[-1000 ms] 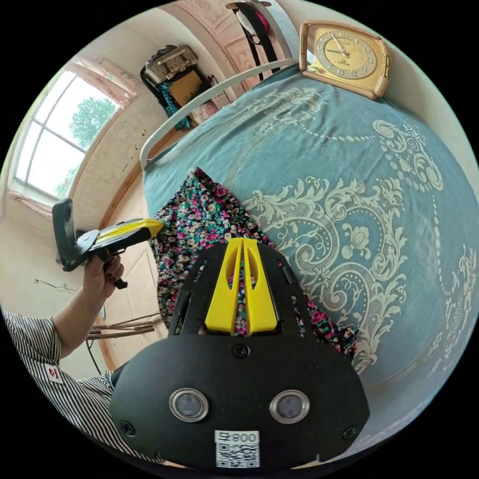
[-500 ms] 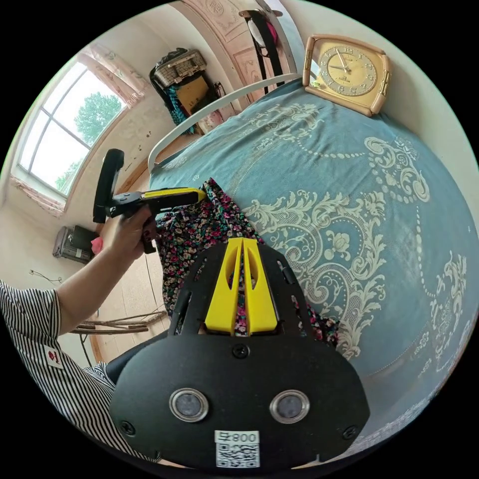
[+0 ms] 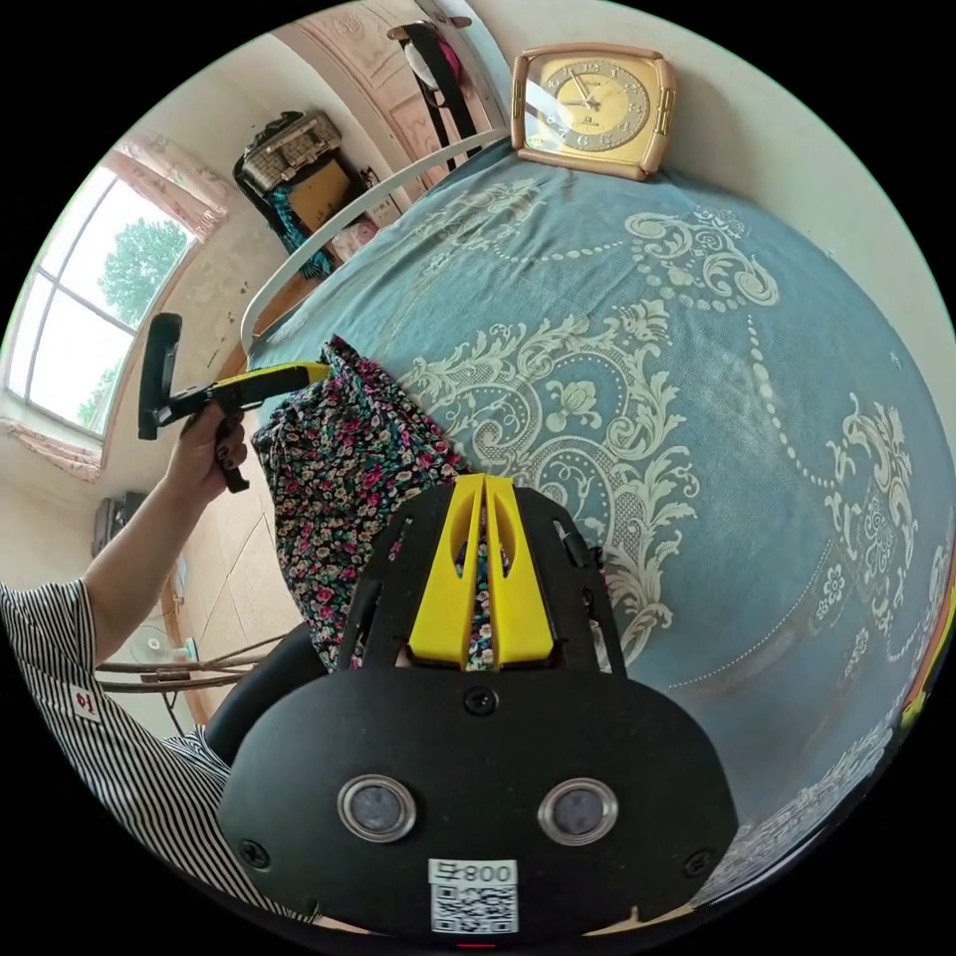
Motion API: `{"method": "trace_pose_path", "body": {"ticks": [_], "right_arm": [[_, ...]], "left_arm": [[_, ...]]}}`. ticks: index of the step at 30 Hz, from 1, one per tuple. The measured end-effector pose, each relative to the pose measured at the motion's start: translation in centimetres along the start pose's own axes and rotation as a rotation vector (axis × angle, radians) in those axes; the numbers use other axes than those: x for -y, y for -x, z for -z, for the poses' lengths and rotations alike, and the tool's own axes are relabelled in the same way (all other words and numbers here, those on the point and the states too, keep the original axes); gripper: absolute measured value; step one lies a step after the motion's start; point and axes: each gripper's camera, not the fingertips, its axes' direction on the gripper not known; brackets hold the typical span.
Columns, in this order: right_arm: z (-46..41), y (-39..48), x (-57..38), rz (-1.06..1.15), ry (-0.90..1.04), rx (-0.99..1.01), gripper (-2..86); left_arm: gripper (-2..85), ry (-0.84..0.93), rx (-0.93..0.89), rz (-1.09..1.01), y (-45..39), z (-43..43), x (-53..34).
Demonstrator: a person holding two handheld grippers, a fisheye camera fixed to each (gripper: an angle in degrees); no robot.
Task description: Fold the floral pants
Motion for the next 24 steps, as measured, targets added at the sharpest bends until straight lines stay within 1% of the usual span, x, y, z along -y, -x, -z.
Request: {"method": "trace_pose_path", "body": {"ticks": [1, 3, 5, 7, 9, 10, 11, 13, 14, 15, 17, 18, 20, 24], "right_arm": [[0.2, -0.1, -0.4, -0.001, -0.005, 0.002, 0.1], [0.9, -0.5, -2.5, -0.010, -0.036, 0.022, 0.1], [0.8, -0.9, -4.3, -0.020, -0.015, 0.048, 0.2], [0.5, -1.7, -6.4, -0.051, 0.006, 0.077, 0.3], [0.3, -3.2, -9.6, -0.124, 0.008, 0.126, 0.5], [0.2, -3.7, -10.4, -0.149, 0.008, 0.140, 0.5], [0.0, -4.7, -12.1, -0.200, 0.014, 0.182, 0.7], [-0.7, -6.2, -14.4, -0.278, 0.025, 0.273, 1.2], [-1.4, -7.1, -15.8, -0.327, 0.032, 0.353, 1.6], [-2.0, -7.9, -17.0, -0.367, 0.026, 0.428, 2.0], [-2.8, -9.0, -18.6, -0.426, 0.006, 0.495, 2.6], [-3.4, -9.6, -19.3, -0.459, -0.001, 0.524, 3.0], [-4.3, -10.3, -20.1, -0.488, -0.003, 0.545, 3.6], [-6.0, -11.4, -21.5, -0.520, -0.004, 0.608, 5.1]], "left_arm": [[0.2, 0.004, 0.013, -0.003, 0.0, -0.5, 0.0], [0.3, -0.023, -0.016, 0.011, -0.2, -0.3, -0.4], [0.5, -0.074, -0.131, -0.008, -1.0, 0.6, -2.0], [0.7, -0.069, -0.177, -0.040, -2.1, 0.9, -3.8], [1.1, -0.036, -0.242, -0.045, -3.0, 0.9, -6.0], [1.4, 0.002, -0.326, -0.054, -3.6, 0.4, -7.6], [2.2, 0.060, -0.408, -0.056, -4.2, -0.5, -9.0], [3.4, 0.146, -0.497, -0.037, -5.2, -2.2, -10.8], [4.3, 0.195, -0.527, -0.028, -5.8, -3.4, -11.7], [4.7, 0.218, -0.537, -0.018, -6.0, -3.9, -11.9], [6.2, 0.296, -0.596, -0.012, -7.1, -6.1, -12.2], [6.3, 0.298, -0.598, -0.014, -7.3, -6.5, -12.2], [6.7, 0.353, -0.582, -0.043, -8.1, -7.7, -11.5], [5.7, 0.394, -0.572, -0.037, -8.2, -9.3, -10.6]]}}
